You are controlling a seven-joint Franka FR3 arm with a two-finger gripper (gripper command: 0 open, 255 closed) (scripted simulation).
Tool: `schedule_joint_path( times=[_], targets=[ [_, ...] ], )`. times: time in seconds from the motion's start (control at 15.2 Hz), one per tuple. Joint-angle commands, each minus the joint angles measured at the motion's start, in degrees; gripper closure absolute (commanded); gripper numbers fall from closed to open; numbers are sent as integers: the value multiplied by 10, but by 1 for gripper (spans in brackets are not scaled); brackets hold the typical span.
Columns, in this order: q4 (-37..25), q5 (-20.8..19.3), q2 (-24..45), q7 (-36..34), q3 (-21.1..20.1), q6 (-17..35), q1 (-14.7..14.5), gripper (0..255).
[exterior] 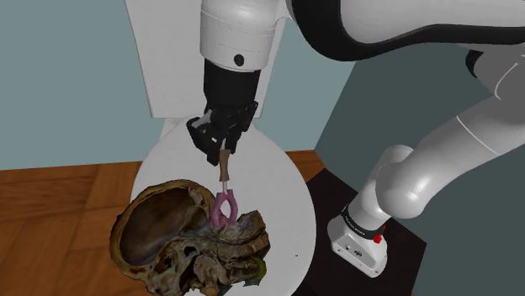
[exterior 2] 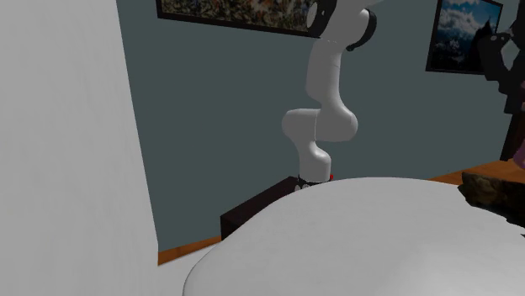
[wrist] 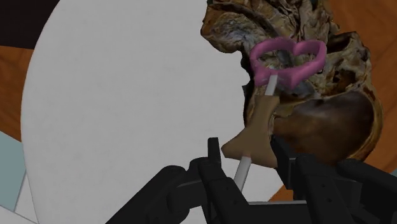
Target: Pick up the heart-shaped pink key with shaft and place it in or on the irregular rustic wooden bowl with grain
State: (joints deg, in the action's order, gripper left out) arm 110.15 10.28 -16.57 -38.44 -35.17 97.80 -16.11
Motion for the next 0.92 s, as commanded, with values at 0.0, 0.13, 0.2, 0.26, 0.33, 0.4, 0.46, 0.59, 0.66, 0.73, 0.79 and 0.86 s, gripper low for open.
schedule_joint_path(
  times=[0.0,0.13,0.2,0.26,0.33,0.4,0.46,0.59,0.66,0.73,0.79,0.86],
  targets=[
    [-17,-5,18,-37,-26,3,-7,255],
    [-47,-19,49,-87,-62,3,-16,255],
    [-39,-19,48,-86,-62,10,-16,255],
    [-30,-18,47,-86,-63,18,-17,255],
    [-22,-17,47,-85,-63,26,-17,255],
    [-14,-17,46,-84,-63,34,-18,255],
    [-6,-16,46,-84,-64,41,-18,255],
    [9,-15,46,-83,-65,57,-19,255],
    [17,-15,46,-83,-66,64,-19,255],
    [24,-15,46,-83,-66,72,-19,255],
    [32,-15,46,-83,-67,80,-20,255],
    [39,-15,47,-83,-68,87,-20,255]
  ],
)
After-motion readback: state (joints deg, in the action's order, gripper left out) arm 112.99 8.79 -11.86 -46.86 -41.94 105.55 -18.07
